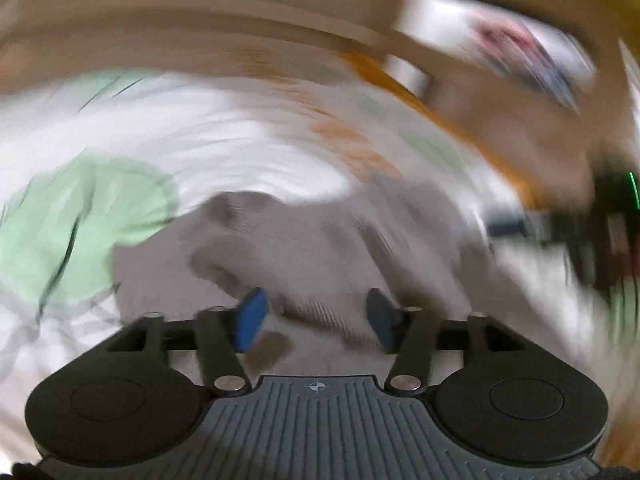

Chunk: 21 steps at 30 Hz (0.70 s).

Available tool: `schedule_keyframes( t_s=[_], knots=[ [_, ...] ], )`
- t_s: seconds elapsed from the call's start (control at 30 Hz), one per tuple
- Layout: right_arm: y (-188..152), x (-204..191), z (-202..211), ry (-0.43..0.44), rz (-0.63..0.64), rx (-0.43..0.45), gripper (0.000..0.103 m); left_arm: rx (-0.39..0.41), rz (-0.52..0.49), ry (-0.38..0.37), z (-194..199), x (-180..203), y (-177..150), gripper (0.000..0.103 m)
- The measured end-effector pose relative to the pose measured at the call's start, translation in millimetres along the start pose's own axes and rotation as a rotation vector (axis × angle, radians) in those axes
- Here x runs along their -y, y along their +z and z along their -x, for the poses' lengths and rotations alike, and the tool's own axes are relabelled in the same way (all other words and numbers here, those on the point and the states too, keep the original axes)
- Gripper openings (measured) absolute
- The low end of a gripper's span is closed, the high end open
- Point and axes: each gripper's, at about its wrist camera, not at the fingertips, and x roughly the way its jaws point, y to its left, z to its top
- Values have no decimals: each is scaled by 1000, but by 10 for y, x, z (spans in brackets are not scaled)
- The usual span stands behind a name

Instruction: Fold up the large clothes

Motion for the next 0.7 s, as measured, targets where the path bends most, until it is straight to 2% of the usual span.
schedule_keyframes(
  t_s=[0.03,0.1,0.2,0.3,0.37,0.4,0.6,0.67,0.7],
  knots=[
    [31,67,-22,1,-79,14,61,27,105,-4,-20,-80,19,55],
    [66,195,-78,-11,-230,40,63,50,267,14,-120,-189,21,57],
    [56,290,-236,-26,-355,48,63,49,363,51,-325,-217,-45,57],
    [-48,341,-321,-10,-431,59,63,45,417,53,-473,-234,-151,57],
    [-100,393,-363,-5,-451,63,63,42,411,63,-511,-279,-152,57],
    [-119,419,-410,-1,-454,60,63,50,400,64,-408,-344,-175,57],
    [-195,484,-490,16,-493,65,63,73,283,74,-428,-241,-93,55],
    [-198,495,-497,20,-499,71,63,78,246,56,-447,-245,-100,41],
    [-202,491,-502,18,-499,72,63,85,236,60,-428,-250,-103,21]
  ],
)
